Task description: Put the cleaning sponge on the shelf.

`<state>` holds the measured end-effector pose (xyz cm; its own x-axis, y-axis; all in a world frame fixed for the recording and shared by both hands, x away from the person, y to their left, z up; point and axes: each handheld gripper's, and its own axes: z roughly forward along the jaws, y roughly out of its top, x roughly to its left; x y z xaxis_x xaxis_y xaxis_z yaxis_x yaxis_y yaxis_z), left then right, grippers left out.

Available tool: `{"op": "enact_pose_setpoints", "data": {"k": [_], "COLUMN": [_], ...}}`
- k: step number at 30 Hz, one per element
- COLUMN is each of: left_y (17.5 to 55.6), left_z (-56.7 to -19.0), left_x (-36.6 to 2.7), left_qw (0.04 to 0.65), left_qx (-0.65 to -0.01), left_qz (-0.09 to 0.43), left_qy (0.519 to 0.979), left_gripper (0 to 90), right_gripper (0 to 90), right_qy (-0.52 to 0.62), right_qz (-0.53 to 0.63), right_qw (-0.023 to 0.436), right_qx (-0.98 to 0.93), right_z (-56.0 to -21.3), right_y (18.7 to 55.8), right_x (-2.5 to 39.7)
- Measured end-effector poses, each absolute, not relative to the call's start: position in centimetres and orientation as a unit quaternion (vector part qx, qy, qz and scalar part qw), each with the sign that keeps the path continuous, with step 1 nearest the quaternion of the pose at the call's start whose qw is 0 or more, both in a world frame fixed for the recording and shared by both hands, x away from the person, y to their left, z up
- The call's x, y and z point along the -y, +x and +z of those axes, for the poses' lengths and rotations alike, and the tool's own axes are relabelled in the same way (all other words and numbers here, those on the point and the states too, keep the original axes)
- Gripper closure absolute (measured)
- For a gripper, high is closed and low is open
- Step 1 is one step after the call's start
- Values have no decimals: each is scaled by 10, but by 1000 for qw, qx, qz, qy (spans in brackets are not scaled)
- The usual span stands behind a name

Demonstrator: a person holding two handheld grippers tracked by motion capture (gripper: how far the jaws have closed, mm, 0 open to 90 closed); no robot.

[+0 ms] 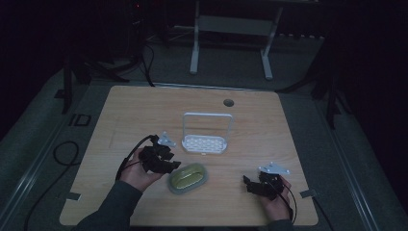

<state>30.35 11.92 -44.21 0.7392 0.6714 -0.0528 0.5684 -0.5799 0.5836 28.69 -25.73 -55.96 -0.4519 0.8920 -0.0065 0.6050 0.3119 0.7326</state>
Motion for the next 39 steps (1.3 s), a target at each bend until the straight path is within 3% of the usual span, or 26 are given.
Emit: {"op": "enact_pose_setpoints", "data": {"k": [39], "left_y": [318], "left_z": [-448], "left_x": [-90], "left_qw": [236], "left_qx": [-320], "left_qz": [37], "left_qy": [917], "left_gripper": [577], "right_gripper": [219], "right_qy": [479], "right_qz": [339], "right_qw": [212], "right_qx": [-782], "right_z": [-560], "right_y": [287], "right_x": [257]}}
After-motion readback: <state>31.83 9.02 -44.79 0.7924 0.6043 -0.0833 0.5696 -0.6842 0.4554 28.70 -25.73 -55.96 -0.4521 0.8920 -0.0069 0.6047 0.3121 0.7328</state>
